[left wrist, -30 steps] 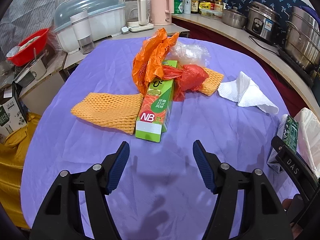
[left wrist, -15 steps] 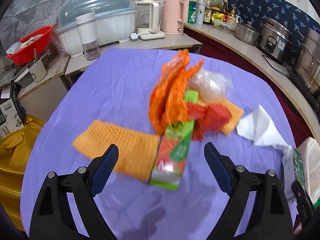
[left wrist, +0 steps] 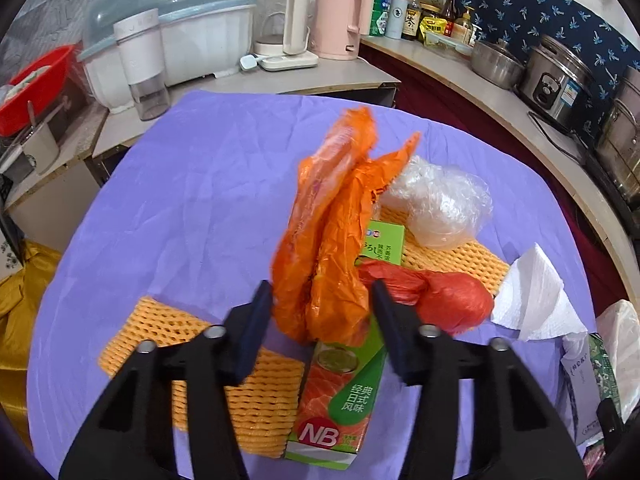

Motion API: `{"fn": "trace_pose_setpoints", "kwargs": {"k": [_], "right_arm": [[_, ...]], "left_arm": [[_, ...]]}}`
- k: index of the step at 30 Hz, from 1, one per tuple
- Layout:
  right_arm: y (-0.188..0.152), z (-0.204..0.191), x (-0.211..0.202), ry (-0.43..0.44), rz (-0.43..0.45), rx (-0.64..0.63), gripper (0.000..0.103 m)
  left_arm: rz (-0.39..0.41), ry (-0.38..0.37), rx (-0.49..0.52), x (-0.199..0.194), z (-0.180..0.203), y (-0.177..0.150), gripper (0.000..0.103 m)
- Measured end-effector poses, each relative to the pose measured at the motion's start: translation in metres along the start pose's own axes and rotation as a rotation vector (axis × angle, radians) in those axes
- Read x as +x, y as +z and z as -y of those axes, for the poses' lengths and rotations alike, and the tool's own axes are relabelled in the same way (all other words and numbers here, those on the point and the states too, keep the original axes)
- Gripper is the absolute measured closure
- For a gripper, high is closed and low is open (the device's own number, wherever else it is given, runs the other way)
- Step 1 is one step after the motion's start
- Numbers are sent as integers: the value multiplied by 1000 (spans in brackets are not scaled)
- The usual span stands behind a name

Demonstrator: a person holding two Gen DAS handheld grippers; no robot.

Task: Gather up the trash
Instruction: 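Grasp the green juice carton with the right gripper while the left approaches the orange bags, then lift the carton with the right gripper while the left grasps the orange plastic bag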

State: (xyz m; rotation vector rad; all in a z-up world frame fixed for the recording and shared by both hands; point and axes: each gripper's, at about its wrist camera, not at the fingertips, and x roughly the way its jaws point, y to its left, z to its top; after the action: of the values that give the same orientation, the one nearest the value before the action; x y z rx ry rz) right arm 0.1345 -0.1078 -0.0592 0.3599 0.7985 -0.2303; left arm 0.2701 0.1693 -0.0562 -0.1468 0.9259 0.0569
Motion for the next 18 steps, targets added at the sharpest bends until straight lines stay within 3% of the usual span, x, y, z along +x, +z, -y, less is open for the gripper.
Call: {"fn": "trace_pose_setpoints", "kwargs": {"k": [1,8,12,18], "right_arm": [[0,1,0,2,-1,0,56],[-6,4,-5,27,-8,-3,56],[-12,9,-13,49,-12,-4,56],[-17,18,-30,79,3,4,56]], "left_arm": [[-2,-6,-1,-1,0,0,74],[36,-39,-32,-29,-6,-3,76],[53,-58,-35,-51,-6,-8,87],[80,-100,2,-92,15,-26,88]]}}
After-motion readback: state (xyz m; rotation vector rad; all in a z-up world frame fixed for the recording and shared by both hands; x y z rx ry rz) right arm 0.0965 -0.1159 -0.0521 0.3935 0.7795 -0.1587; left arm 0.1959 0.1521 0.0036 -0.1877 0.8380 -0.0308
